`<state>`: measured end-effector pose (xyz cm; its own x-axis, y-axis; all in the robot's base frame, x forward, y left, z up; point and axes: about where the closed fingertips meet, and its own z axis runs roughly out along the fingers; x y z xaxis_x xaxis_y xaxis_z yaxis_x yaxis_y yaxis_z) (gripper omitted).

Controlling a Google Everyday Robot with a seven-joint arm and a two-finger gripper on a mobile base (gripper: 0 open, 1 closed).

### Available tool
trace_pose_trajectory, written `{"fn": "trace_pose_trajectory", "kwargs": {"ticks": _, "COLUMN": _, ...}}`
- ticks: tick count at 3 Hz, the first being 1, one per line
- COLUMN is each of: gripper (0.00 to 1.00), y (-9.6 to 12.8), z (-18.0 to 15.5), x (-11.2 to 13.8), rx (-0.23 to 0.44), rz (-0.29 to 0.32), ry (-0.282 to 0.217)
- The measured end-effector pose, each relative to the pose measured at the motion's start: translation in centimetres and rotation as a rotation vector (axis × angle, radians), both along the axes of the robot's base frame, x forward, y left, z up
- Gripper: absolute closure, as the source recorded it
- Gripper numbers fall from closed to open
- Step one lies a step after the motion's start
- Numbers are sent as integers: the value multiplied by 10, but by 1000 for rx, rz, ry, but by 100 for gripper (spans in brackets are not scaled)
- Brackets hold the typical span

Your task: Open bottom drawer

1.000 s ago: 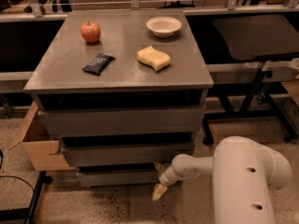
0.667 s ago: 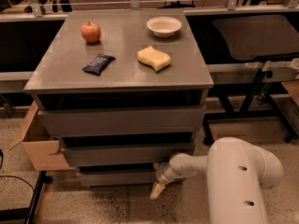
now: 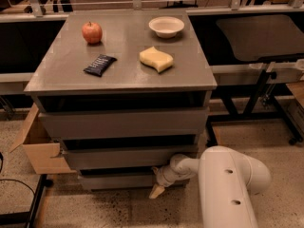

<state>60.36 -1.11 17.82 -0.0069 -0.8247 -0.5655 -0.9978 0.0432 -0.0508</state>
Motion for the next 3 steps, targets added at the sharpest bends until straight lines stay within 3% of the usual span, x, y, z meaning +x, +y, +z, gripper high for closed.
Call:
{"fn": "trace_pose_trajectory", "kwargs": {"ticks": 1, "gripper": 47, "y": -1, "z": 3, "x": -3, "rx": -7, "rz": -4, "ry": -6}}
{"fn": "trace_pose_trajectory", "kwargs": {"ticks": 2, "gripper": 77, "y": 0, "z": 14, "x": -40, "rx": 18, "rz": 19, "ry": 28}}
{"fn": "trace_pose_trajectory", "kwargs": {"ticks": 3, "gripper": 99, "y": 2, "z": 11, "x": -85, "rx": 76, "rz": 40, "ry": 123}}
